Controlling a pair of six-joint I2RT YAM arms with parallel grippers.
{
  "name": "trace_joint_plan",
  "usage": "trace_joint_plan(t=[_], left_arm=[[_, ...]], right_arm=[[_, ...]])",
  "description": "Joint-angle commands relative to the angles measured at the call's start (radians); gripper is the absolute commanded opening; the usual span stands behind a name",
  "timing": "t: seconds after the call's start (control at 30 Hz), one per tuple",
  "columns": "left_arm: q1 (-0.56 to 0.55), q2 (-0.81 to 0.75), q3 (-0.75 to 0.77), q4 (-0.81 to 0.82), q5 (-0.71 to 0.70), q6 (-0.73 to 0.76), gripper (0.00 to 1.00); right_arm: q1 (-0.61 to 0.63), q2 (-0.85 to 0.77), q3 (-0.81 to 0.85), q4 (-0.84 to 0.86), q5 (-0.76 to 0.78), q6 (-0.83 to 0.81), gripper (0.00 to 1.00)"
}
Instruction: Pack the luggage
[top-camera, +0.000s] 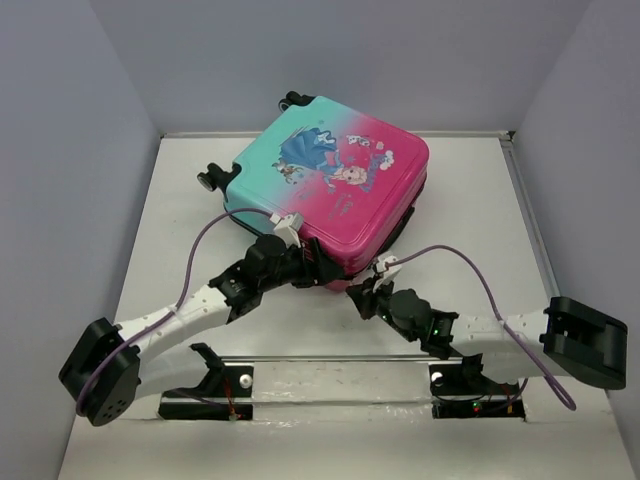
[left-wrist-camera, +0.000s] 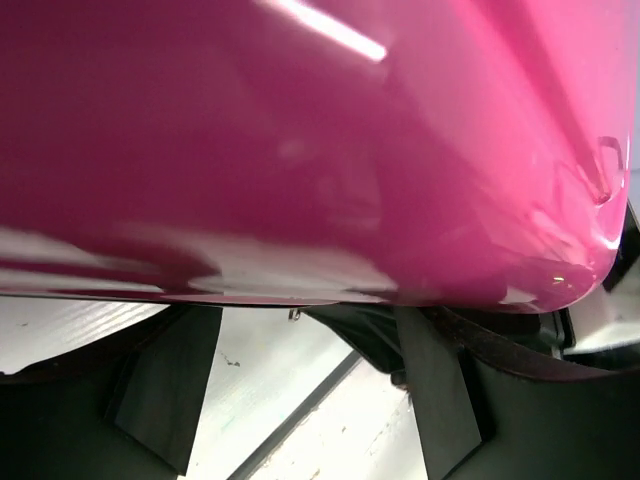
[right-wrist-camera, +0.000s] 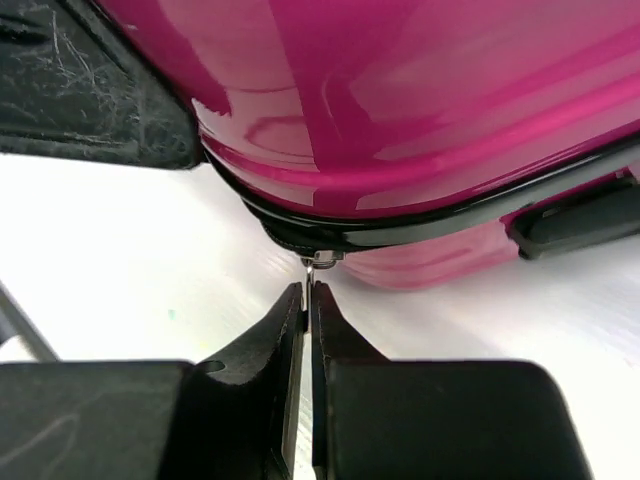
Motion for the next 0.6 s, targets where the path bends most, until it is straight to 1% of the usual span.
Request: trace_joint_plan(t=[0.0,0.07,0.1,0.13,0.17,0.23,0.27,0.3,0.33,0.37,0.4,0.43,0.47,0.5,0.57], left_arm=[[-0.030,0.065,0.153,0.216,-0.085,0.011,0.79],[-0.044,0.090,0.175,0.216,-0.078,0.012,0.79],[-0.050,0.110,0.193,0.216,-0.070,0.011,0.79],[-0.050,0.117,0.203,0.214,-0.050,0.011,0.79],[-0.051,0.125,0.224,0.202,-0.042,0.014,0.79],[-0.051,0.133,0.250,0.170,-0.027,0.028,0.81],[-0.050,0.128,0.276,0.127,-0.019,0.048,0.82],[-0.051,0.122,0.287,0.101,-0.022,0.057,0.85],[-0.050,0.113,0.298,0.076,-0.036,0.068,0.87],[-0.048,0.099,0.307,0.014,-0.047,0.080,0.90],[-0.033,0.063,0.322,-0.017,-0.056,0.103,0.95],[-0.019,0.041,0.327,-0.043,-0.059,0.112,0.98],[0.002,-0.008,0.332,-0.100,-0.053,0.121,0.99],[0.062,-0.036,0.344,-0.129,-0.046,0.137,0.99],[0.145,-0.111,0.358,-0.201,-0.001,0.152,0.99]], right_arm=[[0.207,-0.010,0.129,-0.271,0.070,0.031,0.07],[0.236,0.026,0.190,-0.300,0.133,0.028,0.07],[0.246,0.047,0.247,-0.294,0.147,0.012,0.07],[0.246,0.099,0.273,-0.279,0.158,-0.002,0.07],[0.258,0.127,0.296,-0.234,0.202,-0.022,0.07],[0.258,0.183,0.350,-0.167,0.242,-0.057,0.07],[0.258,0.240,0.359,-0.051,0.289,-0.099,0.07],[0.258,0.265,0.368,0.009,0.305,-0.111,0.07],[0.258,0.288,0.369,0.136,0.316,-0.125,0.07],[0.258,0.326,0.367,0.180,0.331,-0.134,0.07],[0.258,0.339,0.364,0.212,0.331,-0.124,0.07],[0.258,0.343,0.349,0.228,0.328,-0.108,0.07],[0.258,0.343,0.336,0.232,0.336,-0.090,0.07],[0.258,0.333,0.320,0.232,0.342,-0.055,0.07],[0.258,0.307,0.283,0.206,0.354,-0.023,0.07]])
